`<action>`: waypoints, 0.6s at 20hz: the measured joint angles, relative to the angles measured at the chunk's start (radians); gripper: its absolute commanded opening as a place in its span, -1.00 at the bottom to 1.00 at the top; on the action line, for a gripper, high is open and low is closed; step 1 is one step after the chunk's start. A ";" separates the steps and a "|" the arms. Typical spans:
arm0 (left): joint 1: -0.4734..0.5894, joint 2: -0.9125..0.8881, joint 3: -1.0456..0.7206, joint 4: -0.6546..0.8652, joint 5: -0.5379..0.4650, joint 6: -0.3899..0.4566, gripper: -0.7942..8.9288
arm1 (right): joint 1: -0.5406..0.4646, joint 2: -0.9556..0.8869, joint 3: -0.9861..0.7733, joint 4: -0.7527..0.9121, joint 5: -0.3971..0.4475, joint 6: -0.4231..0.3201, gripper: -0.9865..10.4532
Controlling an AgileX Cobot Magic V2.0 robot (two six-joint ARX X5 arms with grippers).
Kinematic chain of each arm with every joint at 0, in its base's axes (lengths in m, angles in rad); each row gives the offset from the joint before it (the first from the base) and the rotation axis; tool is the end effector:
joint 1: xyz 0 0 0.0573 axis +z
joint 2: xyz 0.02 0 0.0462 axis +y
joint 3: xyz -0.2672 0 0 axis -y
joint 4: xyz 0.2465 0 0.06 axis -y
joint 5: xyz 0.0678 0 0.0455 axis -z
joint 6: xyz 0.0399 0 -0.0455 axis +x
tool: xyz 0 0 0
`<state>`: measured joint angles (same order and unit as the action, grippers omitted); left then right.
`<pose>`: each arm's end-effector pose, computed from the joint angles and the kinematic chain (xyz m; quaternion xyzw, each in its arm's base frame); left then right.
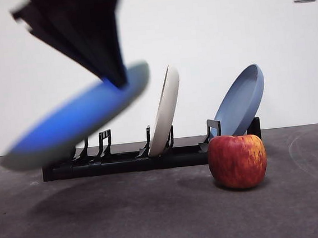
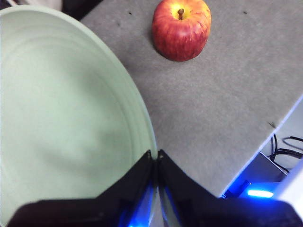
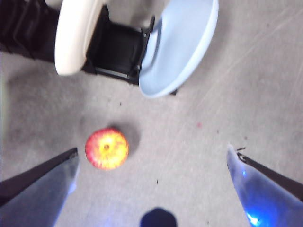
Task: Take the green plate from the plate rack,put the plate on the table,take the apple from the table,put the apple in the plate
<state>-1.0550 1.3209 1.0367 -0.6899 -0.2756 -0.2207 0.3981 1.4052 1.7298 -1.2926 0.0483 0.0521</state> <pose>0.1412 -0.2269 0.2630 0.1971 0.4029 -0.2931 0.8443 0.2326 0.0957 0.4138 -0.0803 0.4576 0.1422 0.8740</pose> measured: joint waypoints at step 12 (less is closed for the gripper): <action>0.066 0.328 0.003 0.129 0.146 0.088 -0.86 | 0.000 0.000 0.000 -0.037 -0.030 -0.020 0.43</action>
<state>-0.9886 1.6493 1.0397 -0.5613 -0.1299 -0.1326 0.3981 1.4052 1.7298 -1.3300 0.0181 0.0322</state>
